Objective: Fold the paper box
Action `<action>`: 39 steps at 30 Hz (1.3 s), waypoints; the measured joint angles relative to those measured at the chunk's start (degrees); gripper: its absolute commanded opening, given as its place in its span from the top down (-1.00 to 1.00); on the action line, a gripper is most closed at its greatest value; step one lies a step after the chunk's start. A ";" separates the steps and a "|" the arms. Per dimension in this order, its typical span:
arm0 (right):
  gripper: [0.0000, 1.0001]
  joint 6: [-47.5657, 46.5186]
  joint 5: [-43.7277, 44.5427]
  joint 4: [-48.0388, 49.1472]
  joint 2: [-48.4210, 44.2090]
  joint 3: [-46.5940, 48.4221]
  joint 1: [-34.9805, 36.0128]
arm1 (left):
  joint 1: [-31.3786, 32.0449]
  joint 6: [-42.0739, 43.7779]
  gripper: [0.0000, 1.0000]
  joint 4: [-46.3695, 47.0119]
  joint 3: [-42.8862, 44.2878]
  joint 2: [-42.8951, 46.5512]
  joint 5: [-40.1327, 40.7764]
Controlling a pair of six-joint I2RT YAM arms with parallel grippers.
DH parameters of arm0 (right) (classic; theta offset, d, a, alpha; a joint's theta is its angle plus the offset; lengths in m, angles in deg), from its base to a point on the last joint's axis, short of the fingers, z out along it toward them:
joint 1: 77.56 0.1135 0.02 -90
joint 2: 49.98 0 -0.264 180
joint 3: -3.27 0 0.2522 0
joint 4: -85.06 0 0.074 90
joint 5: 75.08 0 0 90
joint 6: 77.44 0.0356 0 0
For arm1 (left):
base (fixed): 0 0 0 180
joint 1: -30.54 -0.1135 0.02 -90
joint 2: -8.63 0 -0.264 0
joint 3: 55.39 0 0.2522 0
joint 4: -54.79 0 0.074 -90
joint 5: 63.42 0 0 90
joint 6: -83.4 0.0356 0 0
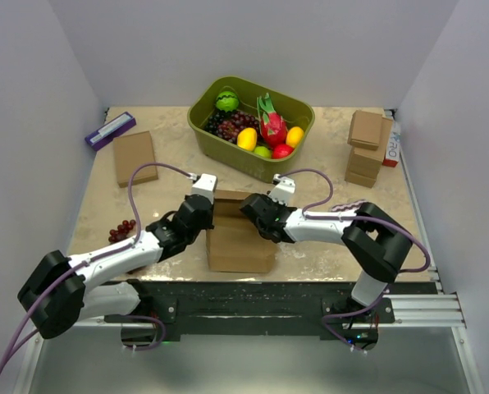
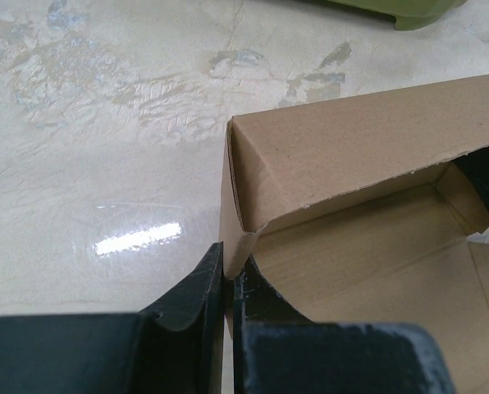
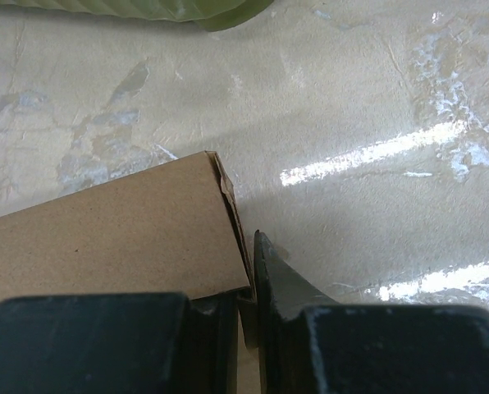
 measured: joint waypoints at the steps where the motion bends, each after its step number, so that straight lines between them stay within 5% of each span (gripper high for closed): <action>1: 1.00 0.57 0.28 -0.52 0.15 0.28 0.09 | -0.07 0.22 1.00 -0.31 0.20 0.00 -0.17; 29: 0.99 10.58 3.63 -8.50 3.37 5.14 1.68 | -0.52 0.83 1.00 -3.76 1.09 2.62 -1.84; 39: 0.17 2.69 1.18 -9.16 -0.90 1.95 2.19 | -0.52 0.81 1.00 -3.87 2.36 -1.62 -1.79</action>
